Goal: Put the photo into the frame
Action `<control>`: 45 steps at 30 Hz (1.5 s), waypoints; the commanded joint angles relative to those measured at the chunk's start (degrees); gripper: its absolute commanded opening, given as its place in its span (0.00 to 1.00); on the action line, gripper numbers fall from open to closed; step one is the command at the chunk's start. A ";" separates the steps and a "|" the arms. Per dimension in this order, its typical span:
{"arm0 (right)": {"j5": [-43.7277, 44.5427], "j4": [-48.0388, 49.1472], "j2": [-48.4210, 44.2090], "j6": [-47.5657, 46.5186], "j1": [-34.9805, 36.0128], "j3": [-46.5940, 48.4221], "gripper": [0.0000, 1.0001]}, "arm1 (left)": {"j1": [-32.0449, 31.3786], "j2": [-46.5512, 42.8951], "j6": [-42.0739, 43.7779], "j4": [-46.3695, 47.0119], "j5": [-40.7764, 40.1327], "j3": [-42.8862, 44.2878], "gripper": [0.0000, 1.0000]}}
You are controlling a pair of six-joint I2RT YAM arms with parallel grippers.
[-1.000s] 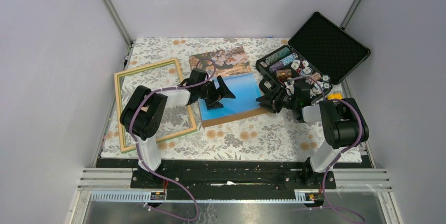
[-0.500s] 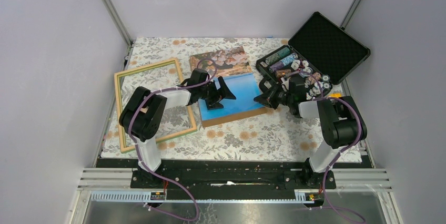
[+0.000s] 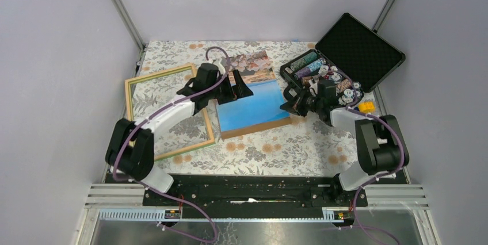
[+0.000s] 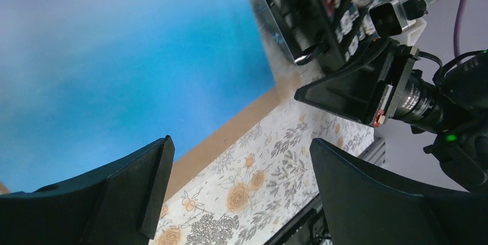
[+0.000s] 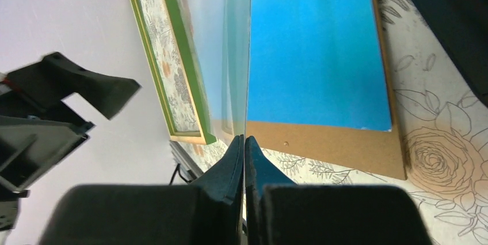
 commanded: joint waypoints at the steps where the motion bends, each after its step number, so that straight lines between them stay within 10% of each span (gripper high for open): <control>1: 1.31 -12.16 -8.27 -10.64 0.57 4.79 0.00 | -0.13 -7.37 8.56 -2.62 -7.50 4.13 0.96; 9: -0.33 -14.81 -16.51 -11.50 0.34 1.43 0.00 | -0.30 -14.43 8.86 -3.62 -12.96 1.00 0.98; 15: -1.16 -18.32 -22.59 -12.95 -1.30 -2.74 0.00 | -0.23 -21.91 -0.85 9.27 -10.54 -16.71 0.99; 26: -1.01 -19.09 -32.34 -10.87 -2.15 -12.83 0.00 | -0.94 -12.68 -1.50 13.17 -8.32 -22.11 0.99; 45: -11.21 -5.31 -16.53 -13.52 -2.59 -17.56 0.33 | -2.09 -6.80 -1.52 13.93 -16.04 -26.84 0.99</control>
